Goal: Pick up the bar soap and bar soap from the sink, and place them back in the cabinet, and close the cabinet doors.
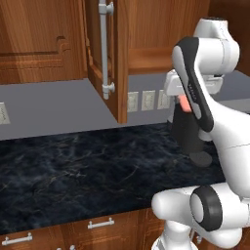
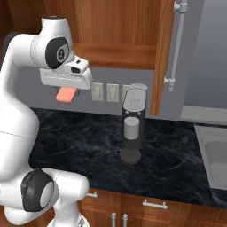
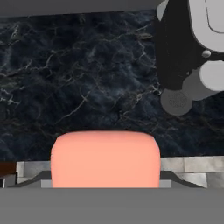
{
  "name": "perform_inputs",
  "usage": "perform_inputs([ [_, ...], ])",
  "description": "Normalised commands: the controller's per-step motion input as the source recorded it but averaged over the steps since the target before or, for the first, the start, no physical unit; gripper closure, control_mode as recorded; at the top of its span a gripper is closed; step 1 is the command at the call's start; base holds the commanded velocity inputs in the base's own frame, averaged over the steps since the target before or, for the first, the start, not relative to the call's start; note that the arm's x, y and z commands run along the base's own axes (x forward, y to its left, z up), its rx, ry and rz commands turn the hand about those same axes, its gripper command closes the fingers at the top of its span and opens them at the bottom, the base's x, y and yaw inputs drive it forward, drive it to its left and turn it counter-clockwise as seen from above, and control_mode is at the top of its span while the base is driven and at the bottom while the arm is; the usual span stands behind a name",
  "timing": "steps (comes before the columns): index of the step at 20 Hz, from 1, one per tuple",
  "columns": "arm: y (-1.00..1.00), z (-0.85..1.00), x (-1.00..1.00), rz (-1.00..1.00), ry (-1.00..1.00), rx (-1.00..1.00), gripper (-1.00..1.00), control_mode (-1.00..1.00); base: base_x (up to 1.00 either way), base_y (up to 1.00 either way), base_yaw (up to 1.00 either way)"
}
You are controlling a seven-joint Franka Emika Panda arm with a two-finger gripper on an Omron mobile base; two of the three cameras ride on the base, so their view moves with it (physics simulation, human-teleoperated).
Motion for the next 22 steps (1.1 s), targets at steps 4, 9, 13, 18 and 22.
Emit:
perform_inputs([
  [4,0.0,0.36,0.0,-0.01,-0.22,0.0,1.0,-1.0,0.0,0.0,0.0],
  [9,0.0,0.22,0.0,0.0,-0.29,0.0,1.0,-1.0,0.0,0.0,0.0],
  [13,-0.01,0.11,0.1,0.0,-0.28,0.0,1.0,-1.0,0.0,0.0,0.0],
  [18,-0.08,0.15,0.29,-0.01,-0.19,0.0,1.0,-1.0,0.0,0.0,0.0],
  [22,-0.12,0.2,0.27,-0.02,-0.18,0.0,1.0,-1.0,0.0,0.0,0.0],
])
